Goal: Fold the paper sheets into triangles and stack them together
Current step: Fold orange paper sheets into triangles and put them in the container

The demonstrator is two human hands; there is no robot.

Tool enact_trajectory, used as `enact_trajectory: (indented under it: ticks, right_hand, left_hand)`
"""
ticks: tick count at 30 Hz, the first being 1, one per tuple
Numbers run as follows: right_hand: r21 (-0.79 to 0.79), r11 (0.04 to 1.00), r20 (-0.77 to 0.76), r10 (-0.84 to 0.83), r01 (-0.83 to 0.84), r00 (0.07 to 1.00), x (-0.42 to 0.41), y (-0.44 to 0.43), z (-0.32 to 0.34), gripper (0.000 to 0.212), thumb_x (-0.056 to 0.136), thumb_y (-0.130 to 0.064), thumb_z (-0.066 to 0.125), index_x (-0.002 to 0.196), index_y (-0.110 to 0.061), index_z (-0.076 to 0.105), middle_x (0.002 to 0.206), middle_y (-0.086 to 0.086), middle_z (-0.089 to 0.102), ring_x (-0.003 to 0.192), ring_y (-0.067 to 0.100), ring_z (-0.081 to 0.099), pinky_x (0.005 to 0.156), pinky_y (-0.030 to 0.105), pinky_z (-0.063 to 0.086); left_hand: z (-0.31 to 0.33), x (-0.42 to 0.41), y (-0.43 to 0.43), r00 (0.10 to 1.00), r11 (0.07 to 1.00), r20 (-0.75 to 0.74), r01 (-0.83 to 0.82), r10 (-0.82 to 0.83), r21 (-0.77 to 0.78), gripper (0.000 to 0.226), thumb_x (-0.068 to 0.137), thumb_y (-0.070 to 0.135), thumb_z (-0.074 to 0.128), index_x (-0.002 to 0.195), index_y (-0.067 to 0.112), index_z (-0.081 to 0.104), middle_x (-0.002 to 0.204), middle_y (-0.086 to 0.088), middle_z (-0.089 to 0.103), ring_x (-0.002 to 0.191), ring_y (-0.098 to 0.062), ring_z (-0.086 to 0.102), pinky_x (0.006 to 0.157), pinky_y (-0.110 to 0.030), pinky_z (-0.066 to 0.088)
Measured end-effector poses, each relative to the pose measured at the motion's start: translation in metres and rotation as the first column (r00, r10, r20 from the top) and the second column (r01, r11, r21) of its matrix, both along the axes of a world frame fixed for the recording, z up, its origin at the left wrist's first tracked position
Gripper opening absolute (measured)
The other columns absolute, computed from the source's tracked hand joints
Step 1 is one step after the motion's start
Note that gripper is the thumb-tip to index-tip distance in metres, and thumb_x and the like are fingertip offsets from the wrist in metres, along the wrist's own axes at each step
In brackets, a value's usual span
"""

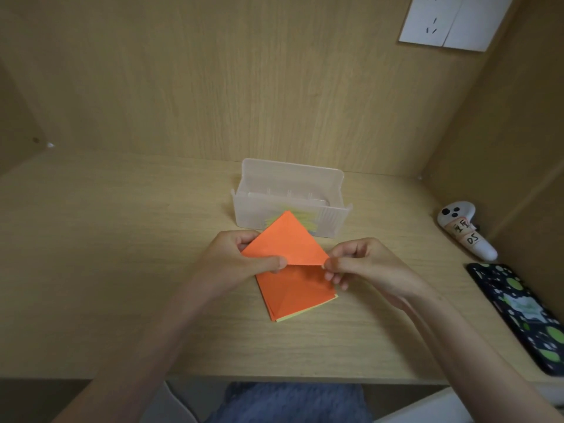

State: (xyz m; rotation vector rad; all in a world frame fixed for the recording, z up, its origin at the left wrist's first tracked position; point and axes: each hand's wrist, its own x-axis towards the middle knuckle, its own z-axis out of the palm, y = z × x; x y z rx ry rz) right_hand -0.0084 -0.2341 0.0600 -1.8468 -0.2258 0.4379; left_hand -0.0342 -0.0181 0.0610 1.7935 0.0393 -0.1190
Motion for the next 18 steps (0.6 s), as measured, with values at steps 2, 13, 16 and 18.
enact_trajectory:
  ticks: [2,13,16,18]
  right_hand:
    - [-0.008,1.0,0.002,-0.004,0.004,1.0,0.001,-0.001,-0.001,0.017,0.083,0.004,0.06,0.07,-0.004,0.067,0.061,0.004,0.066,0.052,0.008,0.057,0.05,0.019,0.048]
    - [0.036,0.995,-0.002,-0.091,0.091,0.996,0.003,-0.02,-0.003,0.008,0.085,-0.004,0.061,0.083,-0.002,0.069,0.079,0.013,0.069,0.068,0.02,0.061,0.058,0.025,0.05]
    - [0.038,0.999,-0.012,-0.005,0.006,1.0,0.002,-0.003,0.0,0.025,0.079,-0.025,0.072,0.094,-0.005,0.069,0.089,0.014,0.069,0.079,0.019,0.063,0.07,0.028,0.051]
    - [-0.002,0.997,-0.026,0.081,-0.081,0.996,0.001,0.009,0.003,0.029,0.071,-0.028,0.074,0.09,-0.007,0.07,0.081,0.009,0.069,0.075,0.015,0.062,0.07,0.025,0.051]
  left_hand:
    - [-0.001,0.001,0.0,1.0,1.0,-0.007,-0.003,0.003,0.001,0.019,0.07,0.005,0.079,0.079,0.019,0.07,0.063,0.012,0.071,0.057,0.004,0.063,0.055,-0.007,0.046]
    - [-0.003,0.005,0.019,0.997,0.996,-0.016,-0.069,0.07,0.058,0.011,0.07,0.011,0.079,0.076,0.016,0.072,0.062,0.012,0.07,0.055,0.006,0.059,0.055,-0.008,0.045]
    - [-0.004,0.002,0.007,1.0,1.0,-0.021,-0.005,0.006,0.028,0.016,0.069,0.006,0.079,0.077,0.017,0.07,0.061,0.01,0.07,0.055,0.004,0.06,0.053,-0.006,0.043]
    - [-0.003,0.002,0.001,0.999,0.999,-0.013,0.03,-0.029,0.018,0.016,0.07,0.005,0.078,0.077,0.016,0.069,0.062,0.008,0.07,0.056,0.003,0.06,0.054,-0.007,0.044]
